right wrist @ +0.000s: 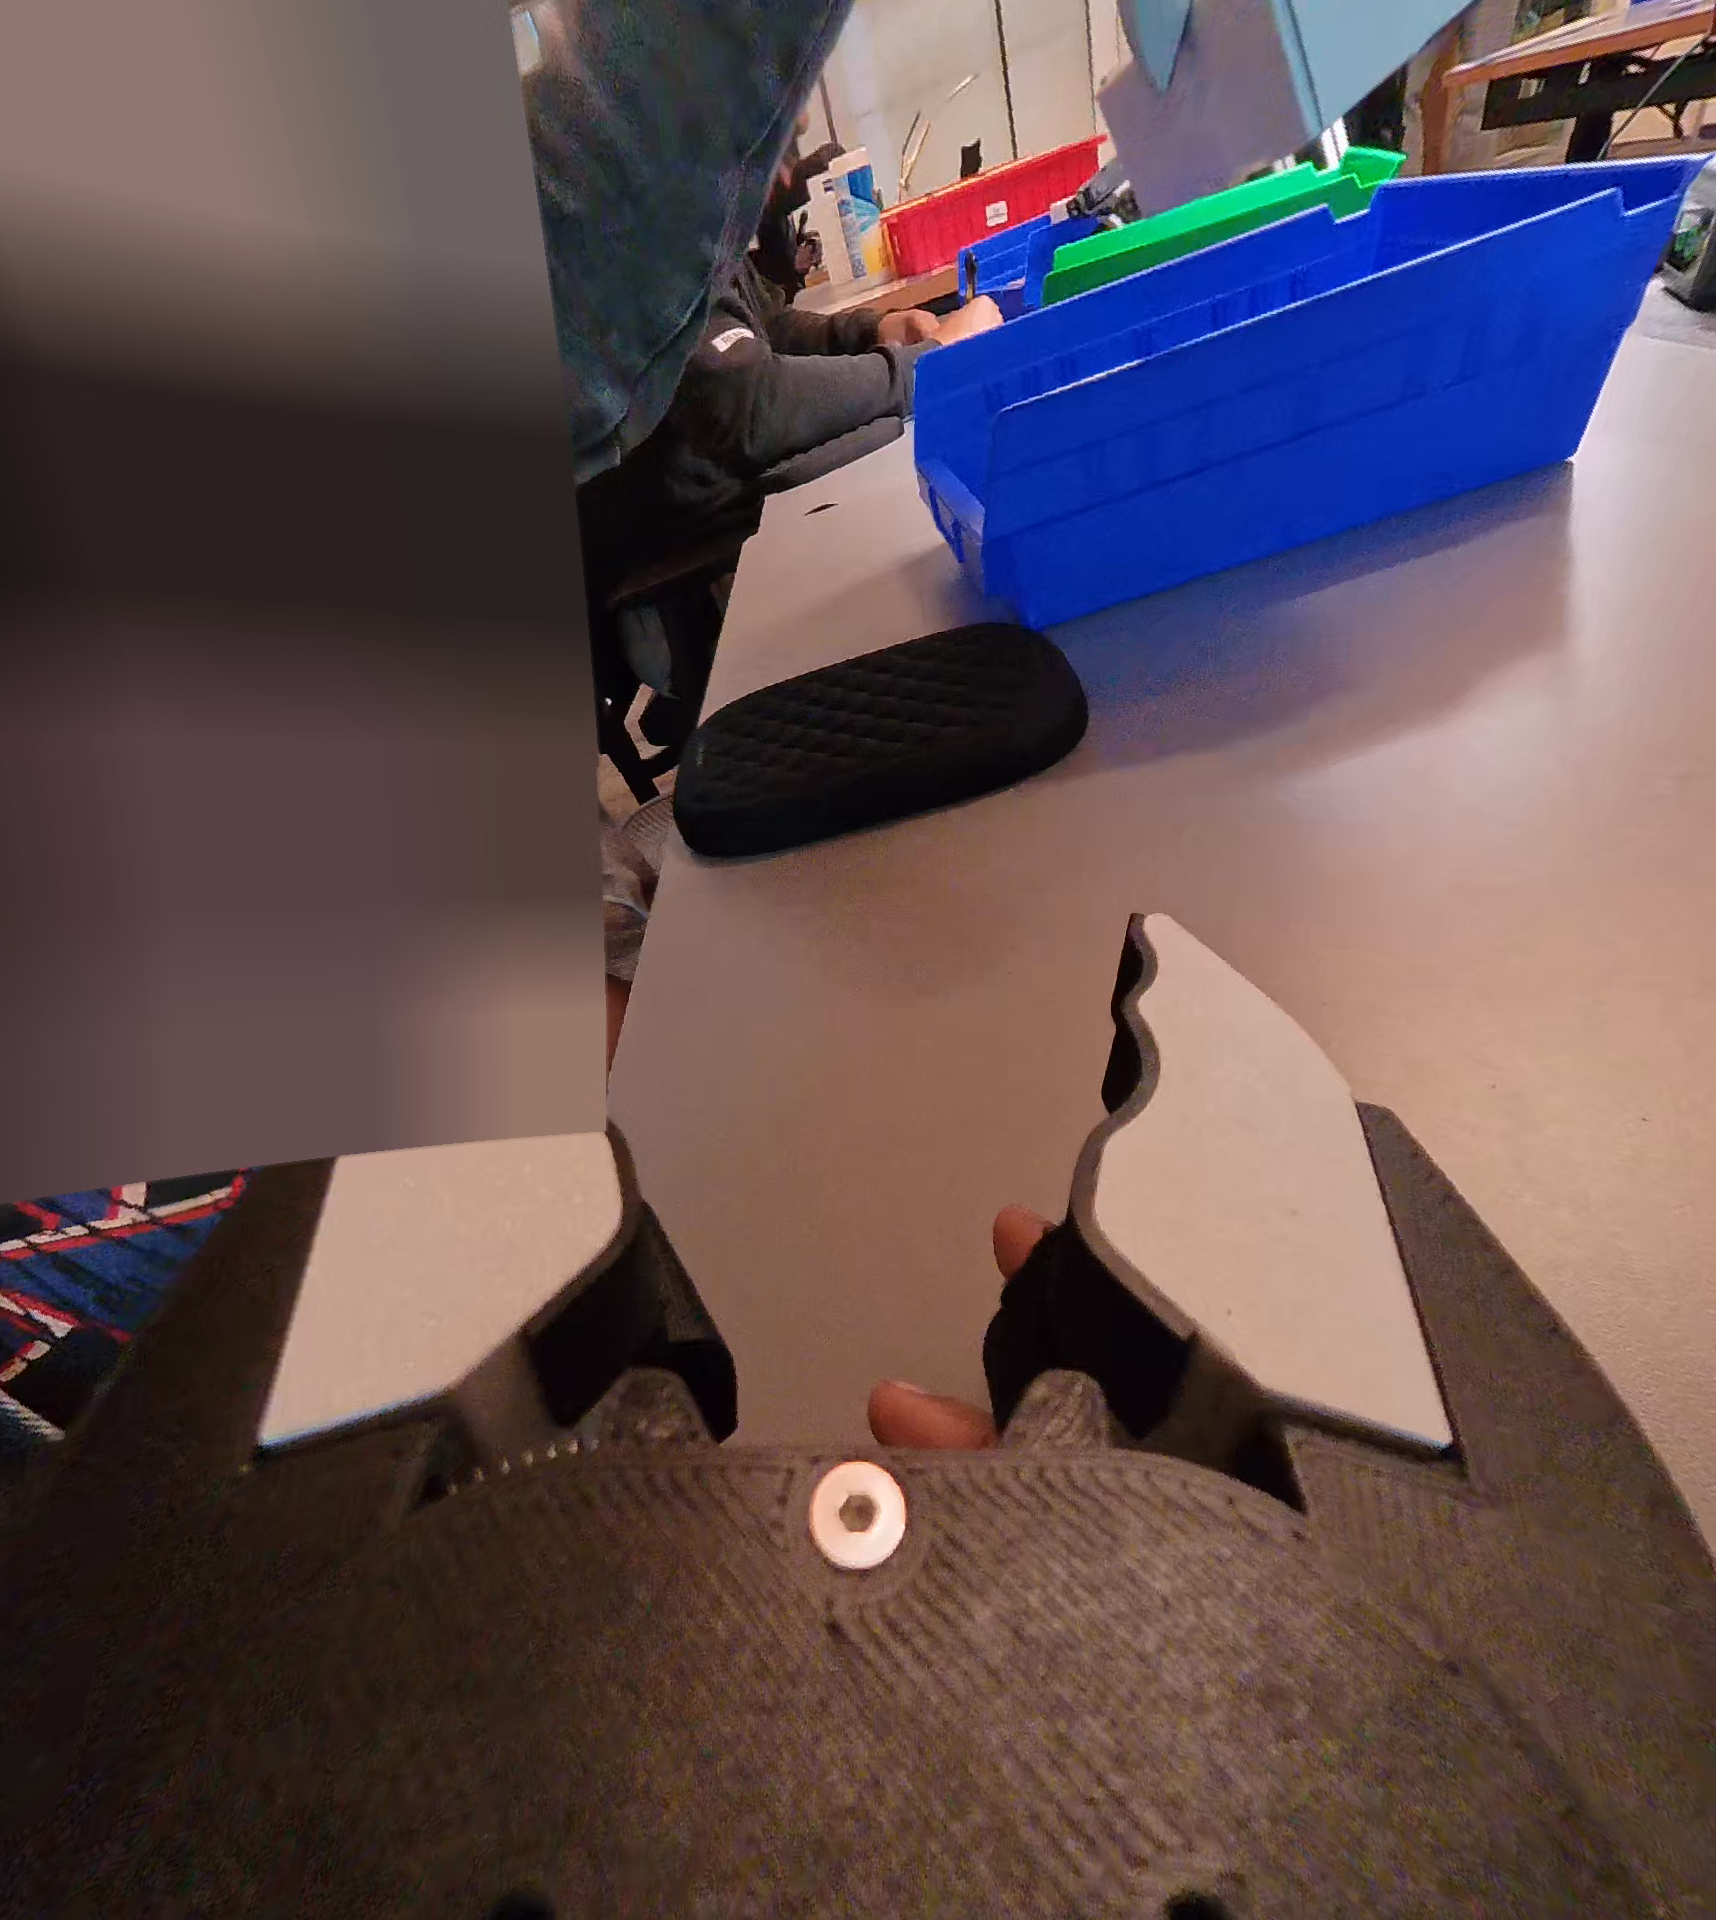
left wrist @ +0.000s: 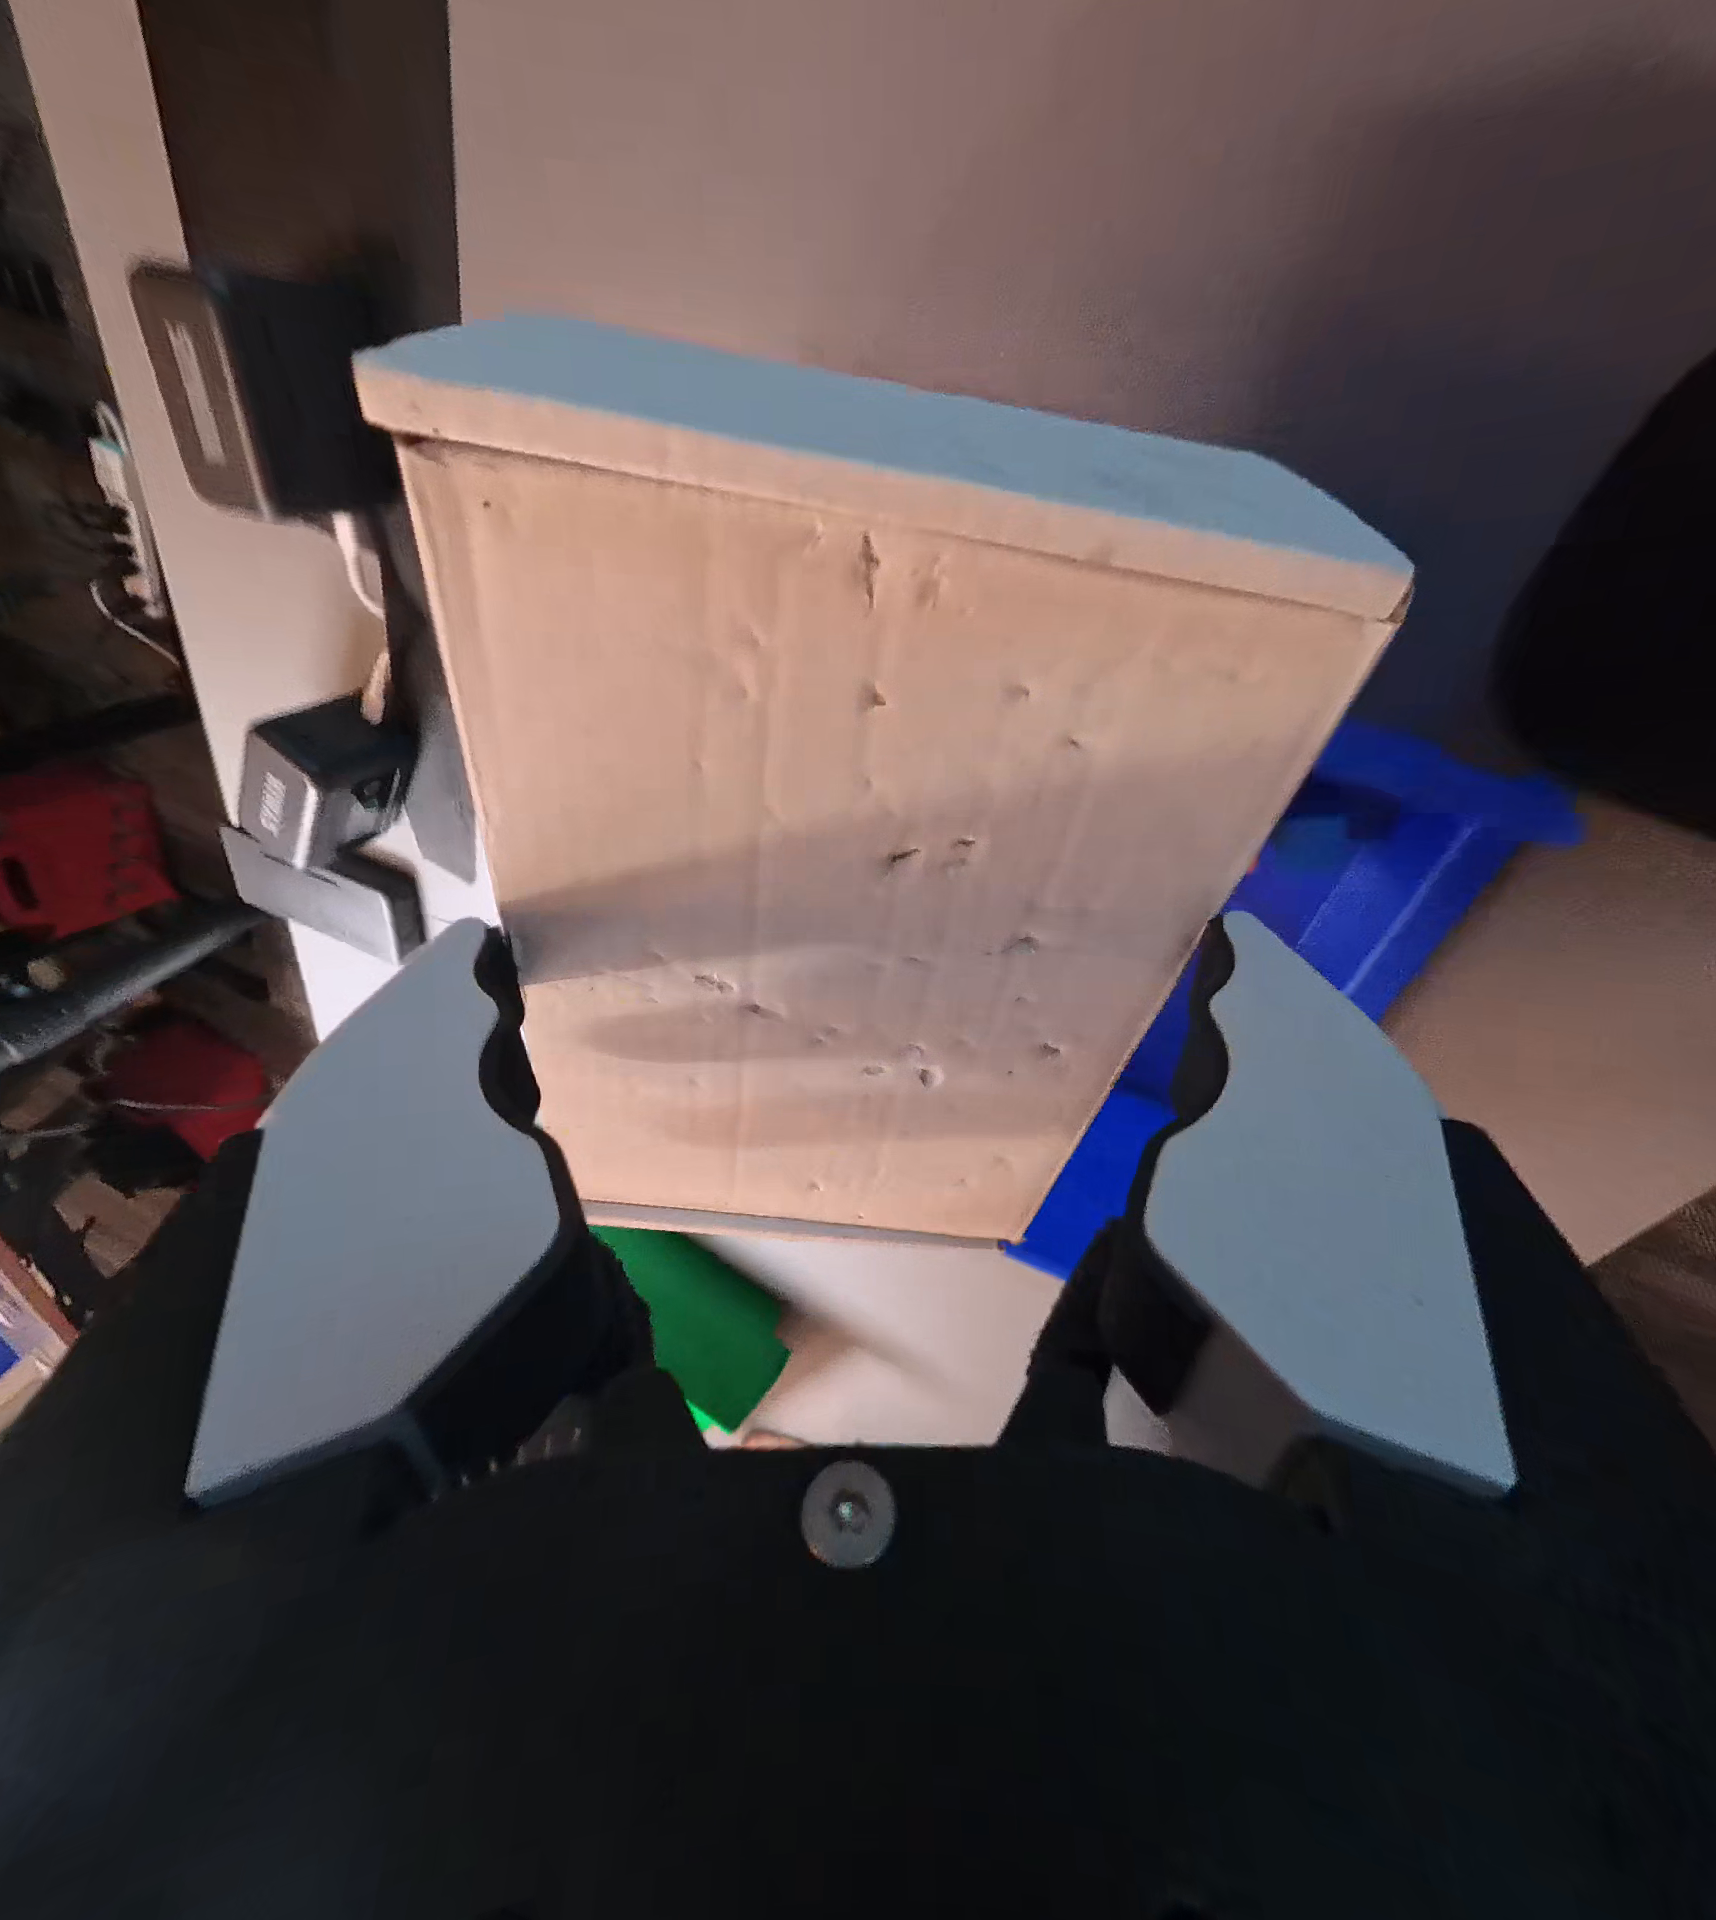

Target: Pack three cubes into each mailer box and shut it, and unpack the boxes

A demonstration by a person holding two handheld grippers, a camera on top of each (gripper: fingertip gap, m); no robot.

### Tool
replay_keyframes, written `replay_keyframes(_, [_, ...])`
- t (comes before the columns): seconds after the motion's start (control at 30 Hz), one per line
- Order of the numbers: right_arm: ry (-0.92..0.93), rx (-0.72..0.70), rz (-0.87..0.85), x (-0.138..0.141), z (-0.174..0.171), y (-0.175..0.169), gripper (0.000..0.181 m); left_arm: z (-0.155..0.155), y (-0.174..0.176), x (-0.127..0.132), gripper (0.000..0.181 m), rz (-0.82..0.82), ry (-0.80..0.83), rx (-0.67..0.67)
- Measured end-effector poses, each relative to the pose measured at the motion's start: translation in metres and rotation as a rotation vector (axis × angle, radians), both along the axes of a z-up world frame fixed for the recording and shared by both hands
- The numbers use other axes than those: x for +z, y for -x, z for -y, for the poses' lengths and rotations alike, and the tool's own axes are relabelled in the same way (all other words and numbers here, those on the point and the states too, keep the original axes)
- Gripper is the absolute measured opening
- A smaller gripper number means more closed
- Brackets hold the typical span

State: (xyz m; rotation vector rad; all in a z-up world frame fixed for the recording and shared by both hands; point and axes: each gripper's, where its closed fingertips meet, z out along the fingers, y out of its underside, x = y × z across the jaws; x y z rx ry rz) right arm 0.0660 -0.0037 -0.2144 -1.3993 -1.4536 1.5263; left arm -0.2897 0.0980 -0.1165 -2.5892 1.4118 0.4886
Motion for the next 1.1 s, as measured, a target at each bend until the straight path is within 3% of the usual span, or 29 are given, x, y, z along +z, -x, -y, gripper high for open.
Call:
replay_keyframes(0.17, [-0.032, -0.007, -0.017, 0.002, 0.001, -0.001, 0.095, 0.006, -0.09, -0.013, 0.121, 0.019, 0.005, -0.113])
replay_keyframes(0.3, [-0.052, -0.055, -0.039, 0.005, -0.004, -0.002, 0.096, 0.013, -0.154, -0.06, 0.121, 0.012, 0.102, -0.214])
replay_keyframes(0.43, [-0.057, -0.203, -0.096, 0.014, -0.028, -0.005, 0.096, 0.018, -0.206, -0.104, 0.12, 0.066, 0.196, -0.284])
replay_keyframes(0.6, [-0.073, -0.275, -0.147, 0.021, -0.039, -0.008, 0.098, 0.023, -0.237, -0.138, 0.12, 0.105, 0.277, -0.266])
replay_keyframes(0.83, [-0.091, -0.29, -0.138, 0.02, -0.04, -0.007, 0.098, 0.024, -0.254, -0.159, 0.12, 0.134, 0.292, -0.239])
replay_keyframes(1.0, [-0.092, -0.302, -0.129, 0.018, -0.041, -0.006, 0.099, 0.021, -0.257, -0.155, 0.125, 0.235, 0.175, -0.298])
replay_keyframes(1.1, [-0.096, -0.322, -0.117, 0.016, -0.044, -0.005, 0.102, 0.021, -0.26, -0.133, 0.129, 0.378, -0.046, -0.335])
